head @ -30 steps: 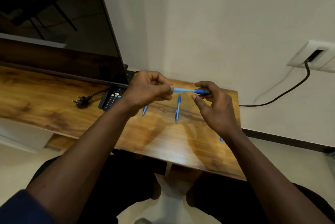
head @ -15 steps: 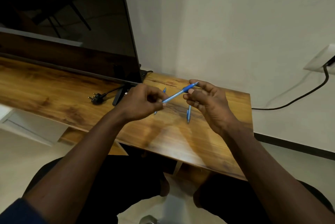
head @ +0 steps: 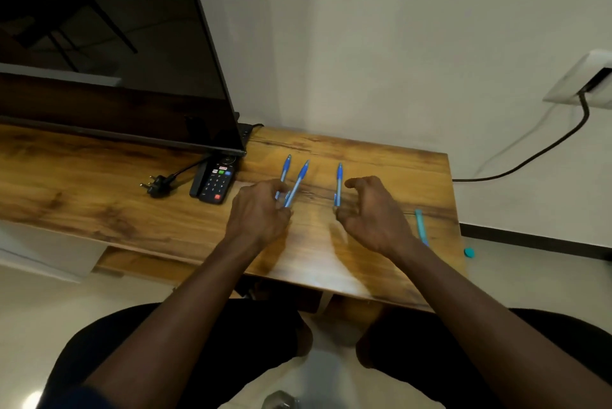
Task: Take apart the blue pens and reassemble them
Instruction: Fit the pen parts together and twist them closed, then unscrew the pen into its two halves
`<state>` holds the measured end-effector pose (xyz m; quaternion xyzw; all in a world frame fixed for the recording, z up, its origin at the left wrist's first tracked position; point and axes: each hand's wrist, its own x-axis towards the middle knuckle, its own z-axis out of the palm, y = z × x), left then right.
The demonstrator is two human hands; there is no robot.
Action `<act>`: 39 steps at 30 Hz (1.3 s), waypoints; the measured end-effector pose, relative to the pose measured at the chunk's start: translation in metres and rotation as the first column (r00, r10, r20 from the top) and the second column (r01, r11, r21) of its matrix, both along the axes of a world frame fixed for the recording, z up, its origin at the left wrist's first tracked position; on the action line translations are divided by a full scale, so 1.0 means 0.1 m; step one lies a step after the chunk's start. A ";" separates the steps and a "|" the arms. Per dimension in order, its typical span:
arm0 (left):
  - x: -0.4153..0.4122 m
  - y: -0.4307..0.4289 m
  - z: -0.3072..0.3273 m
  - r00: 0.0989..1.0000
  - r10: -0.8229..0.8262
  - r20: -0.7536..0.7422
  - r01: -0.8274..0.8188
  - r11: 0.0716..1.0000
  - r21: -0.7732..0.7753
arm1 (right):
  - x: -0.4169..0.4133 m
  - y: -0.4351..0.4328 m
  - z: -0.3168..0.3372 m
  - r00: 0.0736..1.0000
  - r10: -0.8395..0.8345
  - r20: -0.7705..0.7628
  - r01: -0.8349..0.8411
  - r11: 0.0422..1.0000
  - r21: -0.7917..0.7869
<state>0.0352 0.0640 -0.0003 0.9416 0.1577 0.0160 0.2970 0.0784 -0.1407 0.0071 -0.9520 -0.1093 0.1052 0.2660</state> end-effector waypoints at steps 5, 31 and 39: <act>0.10 -0.14 -0.08 0.999 -0.013 0.044 0.009 0.997 0.083 | -0.09 -0.10 -0.18 0.991 0.128 -0.043 -0.132 0.982 -0.136; 0.15 -0.49 -0.15 0.976 -0.181 0.124 0.153 0.966 0.207 | -0.21 -0.52 -0.44 0.973 0.226 -0.051 -0.231 0.947 -0.223; 0.31 -0.85 -0.22 0.988 -0.153 -0.002 0.148 0.956 0.253 | -0.12 -0.43 -0.26 0.960 0.248 -0.130 -0.277 0.906 -0.320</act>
